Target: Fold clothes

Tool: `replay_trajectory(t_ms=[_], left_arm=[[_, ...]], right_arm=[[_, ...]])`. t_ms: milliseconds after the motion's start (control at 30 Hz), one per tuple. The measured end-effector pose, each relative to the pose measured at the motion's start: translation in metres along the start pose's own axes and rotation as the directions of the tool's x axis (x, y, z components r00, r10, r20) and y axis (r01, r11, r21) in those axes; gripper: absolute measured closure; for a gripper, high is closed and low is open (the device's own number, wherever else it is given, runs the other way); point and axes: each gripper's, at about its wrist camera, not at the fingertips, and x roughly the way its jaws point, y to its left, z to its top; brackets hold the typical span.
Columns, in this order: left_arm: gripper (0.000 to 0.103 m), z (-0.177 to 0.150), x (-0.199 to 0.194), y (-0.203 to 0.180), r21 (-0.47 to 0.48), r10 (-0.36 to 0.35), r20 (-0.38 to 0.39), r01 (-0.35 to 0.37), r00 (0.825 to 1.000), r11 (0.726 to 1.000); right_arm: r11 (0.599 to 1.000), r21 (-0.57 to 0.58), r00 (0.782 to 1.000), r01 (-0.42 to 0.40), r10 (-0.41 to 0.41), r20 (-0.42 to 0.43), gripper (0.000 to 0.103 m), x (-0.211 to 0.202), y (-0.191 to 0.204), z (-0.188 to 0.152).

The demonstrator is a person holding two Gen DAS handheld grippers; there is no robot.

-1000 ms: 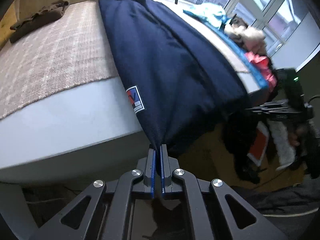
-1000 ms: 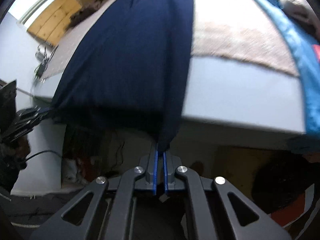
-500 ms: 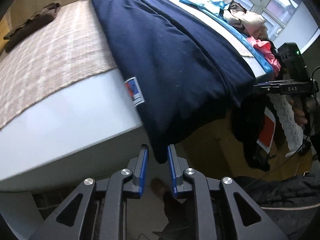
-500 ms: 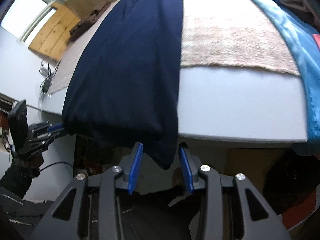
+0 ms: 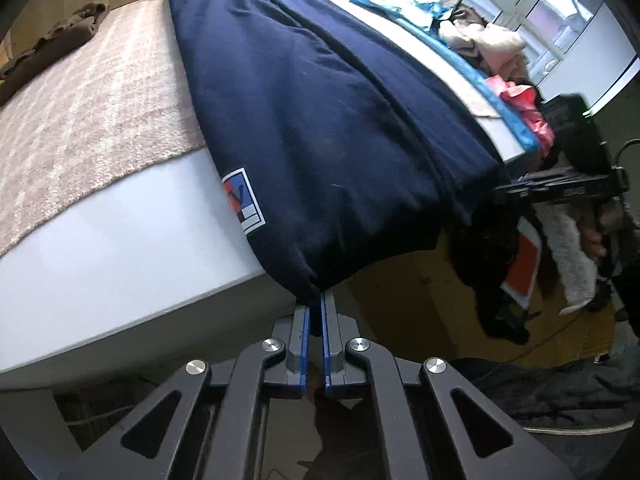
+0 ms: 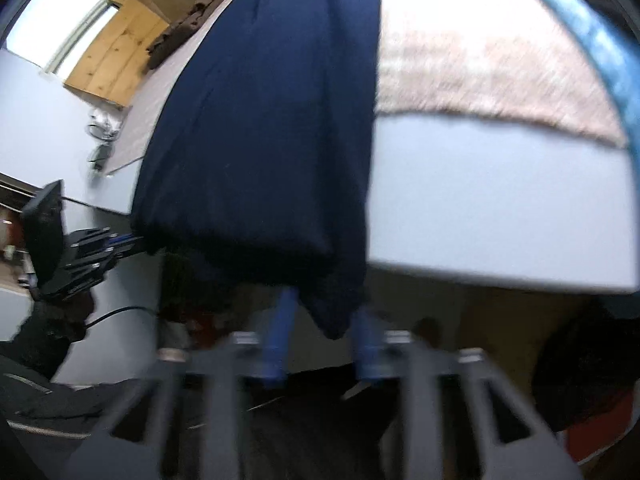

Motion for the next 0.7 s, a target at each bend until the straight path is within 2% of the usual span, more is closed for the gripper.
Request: replay_trajectory(t_ms=[100, 200, 367, 467, 567, 700], left_arm=[[0.099, 0.0, -0.012, -0.003, 0.013, -0.014, 0.026, 0.014, 1.0, 1.0], [0.099, 0.005, -0.024, -0.001, -0.014, -0.043, 0.037, 0.044, 0.998, 0.999], [0.099, 0.026, -0.054, 0.007, -0.068, -0.086, 0.079, 0.092, 0.993, 0.993], [0.099, 0.059, -0.067, 0.013, -0.084, -0.081, 0.113, 0.091, 0.99, 0.992], [0.099, 0.099, -0.082, 0.032, -0.106, -0.071, 0.159, 0.089, 0.985, 0.99], [0.099, 0.169, -0.07, 0.046, -0.101, 0.007, 0.22, 0.016, 0.975, 0.995]], right_arm=[[0.999, -0.006, 0.999, -0.035, 0.035, 0.005, 0.099, -0.006, 0.002, 0.001], [0.994, 0.02, 0.993, -0.109, 0.108, 0.04, 0.099, -0.033, -0.017, -0.002], [0.965, 0.095, 0.963, -0.246, 0.232, 0.14, 0.099, -0.065, -0.029, 0.013], [0.942, 0.11, 0.935, -0.317, 0.291, 0.202, 0.099, -0.079, -0.022, 0.031], [0.94, 0.078, 0.924, -0.333, 0.308, 0.228, 0.099, -0.089, -0.023, 0.064], [0.952, 0.032, 0.93, -0.305, 0.29, 0.226, 0.099, -0.102, -0.053, 0.126]])
